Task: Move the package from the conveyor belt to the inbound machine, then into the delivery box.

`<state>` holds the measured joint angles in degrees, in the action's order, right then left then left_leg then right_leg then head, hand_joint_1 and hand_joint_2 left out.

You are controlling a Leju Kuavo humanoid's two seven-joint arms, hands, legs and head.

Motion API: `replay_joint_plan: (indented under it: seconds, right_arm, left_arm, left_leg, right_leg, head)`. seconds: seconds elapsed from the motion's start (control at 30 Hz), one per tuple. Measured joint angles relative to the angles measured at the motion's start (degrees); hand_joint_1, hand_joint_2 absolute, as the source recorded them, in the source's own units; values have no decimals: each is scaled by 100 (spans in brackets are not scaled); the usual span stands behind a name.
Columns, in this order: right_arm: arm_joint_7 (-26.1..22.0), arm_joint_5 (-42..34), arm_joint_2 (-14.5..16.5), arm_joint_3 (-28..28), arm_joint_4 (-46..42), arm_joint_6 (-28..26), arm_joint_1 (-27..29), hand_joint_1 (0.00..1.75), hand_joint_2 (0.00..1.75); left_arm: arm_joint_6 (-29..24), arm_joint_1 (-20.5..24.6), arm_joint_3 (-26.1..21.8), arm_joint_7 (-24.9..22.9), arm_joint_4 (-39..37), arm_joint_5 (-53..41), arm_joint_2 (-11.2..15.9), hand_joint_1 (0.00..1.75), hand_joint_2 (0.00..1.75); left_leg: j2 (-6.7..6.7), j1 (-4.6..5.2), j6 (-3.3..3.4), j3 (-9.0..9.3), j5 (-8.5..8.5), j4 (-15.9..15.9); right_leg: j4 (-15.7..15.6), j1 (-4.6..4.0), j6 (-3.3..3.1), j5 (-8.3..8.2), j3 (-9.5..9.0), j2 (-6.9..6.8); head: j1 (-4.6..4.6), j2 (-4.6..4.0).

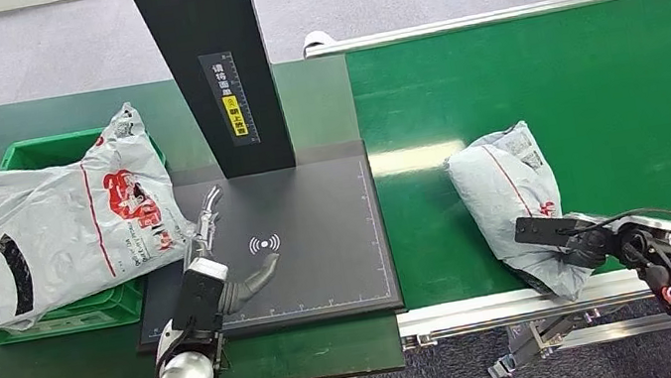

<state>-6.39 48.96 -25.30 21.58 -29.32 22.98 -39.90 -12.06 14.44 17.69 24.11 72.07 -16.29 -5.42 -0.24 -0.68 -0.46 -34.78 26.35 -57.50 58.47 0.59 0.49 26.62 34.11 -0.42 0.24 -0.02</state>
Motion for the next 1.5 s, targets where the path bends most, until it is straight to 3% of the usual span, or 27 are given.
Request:
replay_joint_plan:
  seconds: [0.1, 0.17, 0.23, 0.33, 0.53, 0.73, 0.9, 1.0, 1.23, 1.5]
  right_arm:
    - [2, -90, -20, 7, -65, -58, 32, 175, 175]
    - [41, -533, 20, -107, -776, -1070, 366, 175, 175]
    - [-80, -1080, 166, -363, -1825, -2471, 862, 175, 175]
    - [-626, -1415, 433, -744, -2749, -3379, 1331, 175, 175]
    - [-1668, -1903, 839, -1330, -3979, -4481, 1906, 175, 175]
    - [-2490, -1181, 1083, -1285, -4358, -5737, 1963, 175, 175]
    - [-2622, 10, 1141, -780, -4262, -6156, 1638, 175, 175]
    - [-2703, 319, 1270, -313, -3790, -6199, 1155, 175, 175]
    - [-2831, 414, 1916, 1158, -2198, -6210, 265, 175, 175]
    - [-3004, 9, 2788, 2161, -892, -6210, -19, 175, 175]
  left_arm:
    - [-56, -28, -22, 12, 28, 2, 5, 0, 175]
    - [-438, -281, -162, 160, 356, 46, 20, 0, 175]
    - [-848, -582, -303, 346, 758, 102, 31, 0, 175]
    - [-960, -647, -309, 464, 891, 178, 9, 0, 175]
    - [-1187, -469, -304, 832, 857, 769, -41, 0, 175]
    - [-1315, -246, -191, 952, 731, 1059, -40, 0, 175]
    - [-1345, -88, -172, 1048, 645, 1255, -42, 0, 175]
    - [-1440, 63, -172, 1205, 569, 1447, -63, 0, 175]
    - [-1534, 450, -148, 1306, 420, 1678, -177, 0, 175]
    - [-1426, 591, 9, 1153, 300, 1572, -225, 0, 175]
  left_leg:
    - [1, 0, 0, -1, 0, 0]
    - [11, -3, 0, -1, 2, 2]
    - [19, -6, 0, -1, 4, 3]
    - [11, -8, -2, -3, 4, 4]
    - [3, -5, -1, -4, 3, 3]
    - [10, -3, -1, -3, 3, 2]
    - [22, -4, -1, -2, 2, 3]
    - [30, -5, -2, 2, 1, 4]
    - [31, -6, -3, 6, -2, 3]
    - [34, -6, -3, 4, 1, 3]
  right_leg:
    - [0, 0, 0, 0, 1, 1]
    - [0, -3, -2, 1, 6, 6]
    - [0, -8, -4, 3, 12, 11]
    - [0, -9, -3, 7, 14, 5]
    - [0, -6, -1, 8, 12, 2]
    - [0, -4, -1, 7, 10, 5]
    - [3, -6, -2, 5, 12, 12]
    - [4, -7, -5, 3, 11, 19]
    - [6, -8, -6, 2, 10, 21]
    - [4, -8, -6, 4, 17, 24]
  head:
    - [1, 0]
    - [1, 0]
    - [-1, 1]
    - [-2, 1]
    - [0, 1]
    - [-1, 1]
    - [-2, 1]
    - [-1, 0]
    - [-1, 1]
    - [0, 1]
